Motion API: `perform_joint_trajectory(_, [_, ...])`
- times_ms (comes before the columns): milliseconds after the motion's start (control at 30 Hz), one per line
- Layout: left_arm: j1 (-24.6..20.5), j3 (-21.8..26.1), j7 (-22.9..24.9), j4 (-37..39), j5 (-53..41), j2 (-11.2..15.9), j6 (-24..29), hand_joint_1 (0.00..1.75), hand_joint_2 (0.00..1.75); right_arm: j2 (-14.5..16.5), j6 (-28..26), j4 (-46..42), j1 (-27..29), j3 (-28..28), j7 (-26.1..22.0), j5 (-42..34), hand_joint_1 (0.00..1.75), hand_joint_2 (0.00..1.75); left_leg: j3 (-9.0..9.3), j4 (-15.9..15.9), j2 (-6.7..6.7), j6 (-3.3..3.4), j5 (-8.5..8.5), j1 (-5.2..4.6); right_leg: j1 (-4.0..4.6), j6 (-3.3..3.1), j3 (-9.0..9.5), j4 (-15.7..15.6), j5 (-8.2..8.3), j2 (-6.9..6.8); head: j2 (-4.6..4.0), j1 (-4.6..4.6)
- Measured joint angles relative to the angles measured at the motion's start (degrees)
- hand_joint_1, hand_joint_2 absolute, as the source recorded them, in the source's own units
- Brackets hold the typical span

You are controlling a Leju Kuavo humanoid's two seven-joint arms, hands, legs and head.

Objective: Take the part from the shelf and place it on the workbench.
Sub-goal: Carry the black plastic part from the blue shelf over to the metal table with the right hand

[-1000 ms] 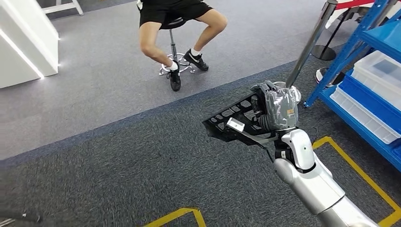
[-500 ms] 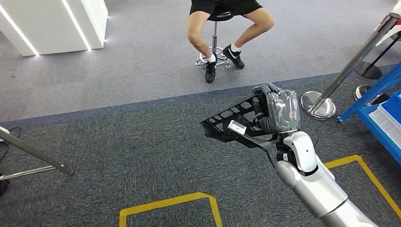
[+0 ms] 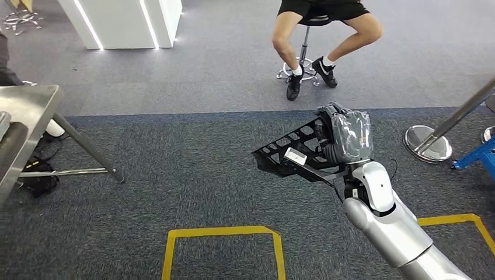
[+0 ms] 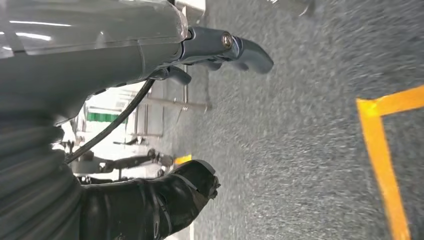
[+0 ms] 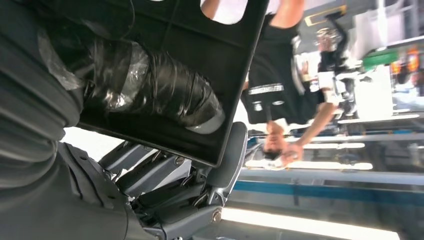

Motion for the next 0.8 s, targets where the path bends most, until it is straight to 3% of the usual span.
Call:
perform_joint_trajectory(33, [0.0, 0.0, 0.0, 0.0, 0.0, 0.0, 0.0, 0.00, 1.75, 0.0, 0.0, 0.0, 0.0, 0.0, 0.0, 0.0, 1.75, 1.75, -0.42, 2.4, 0.35, -0.42, -0.66, 0.43, -0.05, 0.21, -0.47, 0.1, 0.24, -0.81, 0.00, -0.01])
perform_joint_trajectory(67, [0.0, 0.0, 0.0, 0.0, 0.0, 0.0, -0.1, 0.00, 1.75, 0.0, 0.0, 0.0, 0.1, 0.0, 0.0, 0.0, 1.75, 1.75, 0.15, 2.9, 0.60, -0.83, -0.31, 0.83, -0.16, 0.44, -0.92, 0.3, 0.43, -1.60, 0.00, -0.01])
perform_joint_trajectory(133, [0.0, 0.0, 0.0, 0.0, 0.0, 0.0, -0.2, 0.00, 1.75, -0.1, 0.1, -0.1, 0.1, 0.0, 0.0, 0.0, 1.75, 1.75, 4.58, -2.4, 1.85, -1.66, 1.71, 1.57, -0.46, 1.02, -1.70, 1.0, 0.55, -3.07, 0.00, -0.02])
perform_joint_trajectory(200, [0.0, 0.0, -0.1, 0.0, 0.0, 0.0, -0.2, 0.00, 1.75, -0.5, 0.1, -0.5, 0.1, -0.1, 0.0, 0.0, 1.75, 1.75, 8.98, -8.5, 3.73, -1.70, 2.90, 1.55, -0.57, 1.89, -2.37, 1.9, 0.30, -4.31, 0.00, 0.06])
perform_joint_trajectory(267, [0.0, 0.0, -0.3, 0.0, -0.1, -0.1, -0.3, 0.00, 1.75, -0.9, 0.2, -0.8, 0.1, -0.2, 0.0, 0.0, 1.75, 1.75, 9.87, -10.2, 4.23, -0.63, 2.79, 1.06, -0.48, 2.85, -2.61, 2.6, 0.12, -5.32, 0.00, 0.17])
perform_joint_trajectory(333, [0.0, 0.0, -0.3, 0.0, -0.1, -0.1, -0.3, 0.00, 1.75, -0.9, 0.3, -1.0, 0.1, -0.2, 0.0, 0.0, 1.75, 1.75, 9.52, -10.5, 3.23, 0.74, 2.73, 0.97, -0.69, 3.70, -2.58, 3.0, -0.05, -5.84, 0.00, 0.25])
perform_joint_trajectory(400, [0.0, 0.1, -0.3, 0.0, -0.1, -0.1, -0.3, 0.00, 1.75, -1.1, 0.5, -1.2, 0.2, -0.2, 0.0, -0.1, 1.75, 1.75, 9.22, -10.8, 2.04, 1.91, 3.11, 0.89, -1.08, 4.12, -3.59, 5.4, -2.10, -3.59, 0.00, 0.46])
perform_joint_trajectory(467, [0.0, 0.1, -0.4, 0.0, -0.1, -0.1, -0.3, 0.00, 1.75, -1.4, 0.6, -1.3, 0.4, -0.3, 0.0, -0.1, 1.75, 1.75, 8.81, -10.9, 0.76, 2.73, 3.56, 0.50, -1.02, 3.88, -6.61, 12.2, -6.11, -0.22, 0.01, 0.69])
perform_joint_trajectory(500, [-0.1, 0.1, -0.4, 0.0, -0.1, -0.1, -0.3, 0.00, 1.75, -1.6, 0.7, -1.4, 0.6, -0.4, 0.0, -0.1, 1.75, 1.75, 8.56, -10.9, 0.05, 3.06, 3.75, 0.20, -0.83, 3.63, -8.41, 16.0, -7.73, 0.62, 0.01, 0.76])
perform_joint_trajectory(533, [0.0, 0.1, -0.5, 0.0, -0.1, 0.0, -0.3, 0.00, 1.75, -1.7, 0.7, -1.4, 0.8, -0.4, 0.0, -0.1, 1.75, 1.75, 8.36, -10.9, -0.76, 3.31, 3.92, -0.14, -0.58, 3.29, -9.66, 18.5, -8.37, 1.03, 0.01, 0.79])
perform_joint_trajectory(567, [0.0, 0.1, -0.6, 0.0, -0.1, 0.0, -0.3, 0.00, 1.75, -1.8, 0.7, -1.4, 1.0, -0.4, 0.0, -0.1, 1.75, 1.75, 8.22, -10.9, -1.58, 3.51, 4.08, -0.46, -0.31, 2.83, -9.99, 19.1, -7.90, 1.26, 0.00, 0.80])
perform_joint_trajectory(600, [0.1, 0.1, -0.6, 0.0, -0.1, -0.1, -0.3, 0.00, 1.75, -1.8, 0.7, -1.4, 1.1, -0.4, 0.0, -0.1, 1.75, 1.75, 8.13, -10.9, -2.41, 3.64, 4.24, -0.73, 0.04, 2.24, -9.23, 17.5, -6.43, 1.56, 0.00, 0.80])
perform_joint_trajectory(633, [0.1, 0.1, -0.7, 0.0, -0.1, -0.1, -0.3, 0.00, 1.75, -1.8, 0.7, -1.4, 1.1, -0.5, 0.0, -0.1, 1.75, 1.75, 8.10, -10.9, -3.23, 3.71, 4.40, -0.91, 0.46, 1.53, -7.52, 13.9, -4.30, 2.22, 0.00, 0.79])
perform_joint_trajectory(700, [0.1, 0.1, -0.8, 0.0, -0.1, -0.2, -0.3, 0.00, 1.75, -2.0, 0.7, -1.5, 0.9, -0.5, 0.0, -0.1, 1.75, 1.75, 7.92, -10.8, -4.63, 3.55, 4.77, -1.01, 1.17, 0.23, -4.02, 6.6, -1.27, 4.62, 0.01, 0.75])
perform_joint_trajectory(767, [0.1, 0.1, -0.8, 0.0, -0.1, -0.3, -0.4, 0.00, 1.75, -2.1, 0.7, -1.7, 0.7, -0.6, 0.0, -0.1, 1.75, 1.75, 7.57, -10.9, -5.83, 3.05, 5.21, -0.82, 1.60, -0.37, -2.72, 3.6, -0.54, 5.55, 0.01, 0.90])
perform_joint_trajectory(800, [0.2, 0.1, -0.8, 0.0, -0.1, -0.3, -0.4, 0.00, 1.75, -2.2, 0.7, -1.8, 0.6, -0.6, 0.0, -0.1, 1.75, 1.75, 7.46, -11.1, -6.49, 2.71, 5.45, -0.74, 1.70, -0.43, -2.64, 3.2, -0.28, 4.86, 0.01, 0.99])
